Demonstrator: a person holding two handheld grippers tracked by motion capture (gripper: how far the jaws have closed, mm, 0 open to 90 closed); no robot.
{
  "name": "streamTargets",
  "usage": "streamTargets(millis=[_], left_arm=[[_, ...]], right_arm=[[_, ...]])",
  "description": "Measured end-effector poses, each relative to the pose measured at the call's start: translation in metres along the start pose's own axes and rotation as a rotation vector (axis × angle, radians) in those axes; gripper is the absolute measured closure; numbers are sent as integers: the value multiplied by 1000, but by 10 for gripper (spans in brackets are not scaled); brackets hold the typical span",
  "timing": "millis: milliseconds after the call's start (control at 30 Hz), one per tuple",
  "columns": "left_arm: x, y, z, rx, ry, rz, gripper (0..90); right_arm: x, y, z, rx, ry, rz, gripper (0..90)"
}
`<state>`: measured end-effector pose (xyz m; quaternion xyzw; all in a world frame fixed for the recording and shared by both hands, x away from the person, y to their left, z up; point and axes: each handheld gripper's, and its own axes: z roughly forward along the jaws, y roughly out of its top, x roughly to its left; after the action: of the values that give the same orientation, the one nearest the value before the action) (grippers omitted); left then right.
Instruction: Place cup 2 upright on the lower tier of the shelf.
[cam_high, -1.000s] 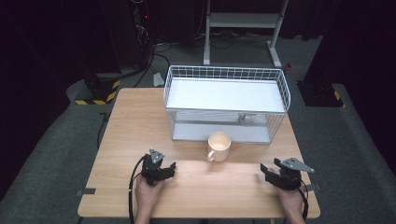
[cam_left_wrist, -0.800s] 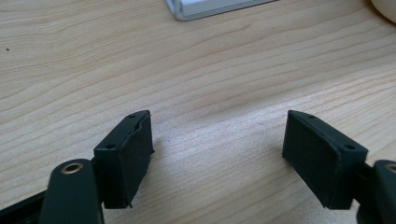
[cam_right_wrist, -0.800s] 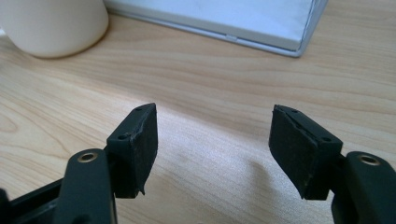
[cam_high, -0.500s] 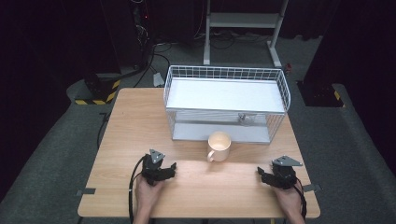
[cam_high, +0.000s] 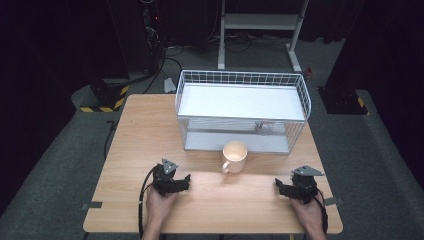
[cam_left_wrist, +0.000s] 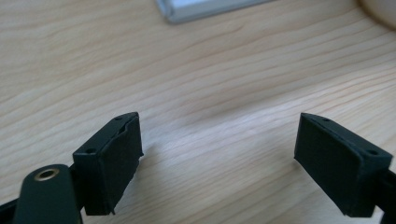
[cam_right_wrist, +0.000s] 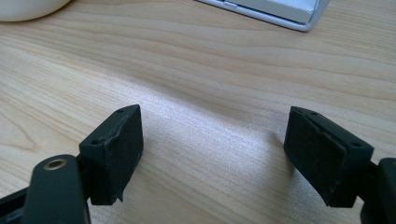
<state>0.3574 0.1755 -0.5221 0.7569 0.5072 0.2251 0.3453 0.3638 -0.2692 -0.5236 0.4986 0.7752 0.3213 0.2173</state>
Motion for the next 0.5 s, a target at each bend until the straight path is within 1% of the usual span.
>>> streamTargets(millis=[33,67,133,267,333,400,500], left_arm=[[-1,1,-2,-8,-15,-4,153],[-2,2,-3,-8,-28,6,149],[-6,5,-6,-26,-45,24,146],[-12,11,-9,-30,-74,57,142],[-16,13,-10,-46,-95,55,142],[-19,15,-9,-51,-112,55,142],[-24,20,-7,-62,-124,58,140]], right_arm=[[0,0,0,1,-2,5,199],[0,0,0,2,-6,10,199],[1,0,0,2,-9,12,199],[1,0,0,2,-9,12,199],[1,0,0,2,-10,12,199],[1,0,0,2,-10,12,199],[1,0,0,2,-10,12,199]])
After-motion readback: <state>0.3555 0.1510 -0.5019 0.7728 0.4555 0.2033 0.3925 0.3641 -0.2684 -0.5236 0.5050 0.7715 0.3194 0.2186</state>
